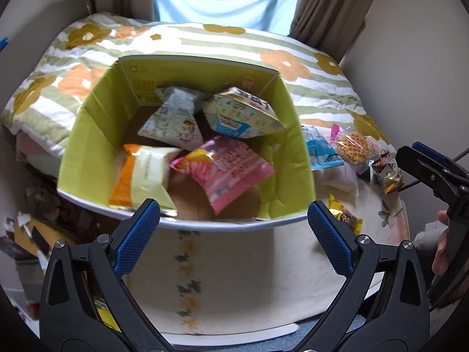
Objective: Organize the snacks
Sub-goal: 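Withdraw both tools from the box toward the remaining snacks, then grasp the gold chocolate bag with the left tool while the right tool grasps the waffle pack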
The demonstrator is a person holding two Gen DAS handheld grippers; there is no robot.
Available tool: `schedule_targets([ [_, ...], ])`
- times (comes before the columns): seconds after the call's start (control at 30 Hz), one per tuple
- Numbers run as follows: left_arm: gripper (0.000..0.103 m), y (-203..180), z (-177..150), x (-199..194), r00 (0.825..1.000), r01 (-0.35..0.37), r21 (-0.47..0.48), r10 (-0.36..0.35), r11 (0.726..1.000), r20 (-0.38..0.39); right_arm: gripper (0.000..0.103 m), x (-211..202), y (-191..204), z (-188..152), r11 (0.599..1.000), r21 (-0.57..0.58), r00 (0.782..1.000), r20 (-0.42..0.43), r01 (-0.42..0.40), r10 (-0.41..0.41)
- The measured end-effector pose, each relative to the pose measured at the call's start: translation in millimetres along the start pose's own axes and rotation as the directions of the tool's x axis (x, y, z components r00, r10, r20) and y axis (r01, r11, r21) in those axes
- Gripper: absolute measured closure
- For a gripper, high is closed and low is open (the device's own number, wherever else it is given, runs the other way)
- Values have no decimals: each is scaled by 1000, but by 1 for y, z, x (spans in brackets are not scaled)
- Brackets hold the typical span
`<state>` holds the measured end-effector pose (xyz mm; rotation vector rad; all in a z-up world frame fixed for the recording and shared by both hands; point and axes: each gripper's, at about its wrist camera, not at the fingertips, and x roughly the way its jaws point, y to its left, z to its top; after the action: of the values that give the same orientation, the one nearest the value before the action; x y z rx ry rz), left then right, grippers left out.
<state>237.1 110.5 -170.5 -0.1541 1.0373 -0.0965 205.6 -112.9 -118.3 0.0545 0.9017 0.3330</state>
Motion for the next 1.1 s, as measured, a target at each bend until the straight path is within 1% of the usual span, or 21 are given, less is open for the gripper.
schedule_targets([
  [0.13, 3, -31, -17, 8, 999, 15, -37, -16, 999, -28, 0, -9, -38, -13, 1000, 1, 1000, -14, 3, -3],
  [0.23, 3, -57, -28, 16, 999, -3, -40, 1, 999, -48, 0, -15, -67, -22, 1000, 5, 1000, -19, -2, 3],
  [0.33, 3, -83, -36, 26, 998, 7, -77, -12, 997, -61, 0, -20, -95, -28, 1000, -2, 999, -29, -16, 16],
  [0.47, 3, -115, -49, 41, 996, -6, -110, -3, 994, -87, 0, -20, -128, -32, 999, -22, 999, -44, -27, 26],
  [0.63, 3, -148, -66, 69, 988, -19, -188, -11, 982, -152, 0, -10, -165, -28, 999, -36, 998, -61, -32, 30],
  [0.73, 3, -158, -76, 88, 979, -21, -251, -30, 968, -200, 0, 0, -179, -24, 999, -35, 997, -71, -29, 26],
  [0.87, 3, -168, -87, 120, 966, -23, -351, -69, 936, -248, 0, 20, -194, -19, 999, -22, 996, -82, -26, 25],
  [0.97, 3, -173, -90, 143, 959, -39, -404, -80, 914, -272, 0, 38, -199, -17, 999, -20, 994, -103, -32, 29],
  [1.03, 3, -175, -91, 156, 958, -42, -435, -88, 899, -274, 0, 50, -201, -16, 999, -31, 993, -117, -31, 27],
  [1.1, 3, -177, -91, 169, 956, -62, -460, -79, 886, -281, 0, 62, -202, -15, 999, -39, 990, -138, -33, 28],
])
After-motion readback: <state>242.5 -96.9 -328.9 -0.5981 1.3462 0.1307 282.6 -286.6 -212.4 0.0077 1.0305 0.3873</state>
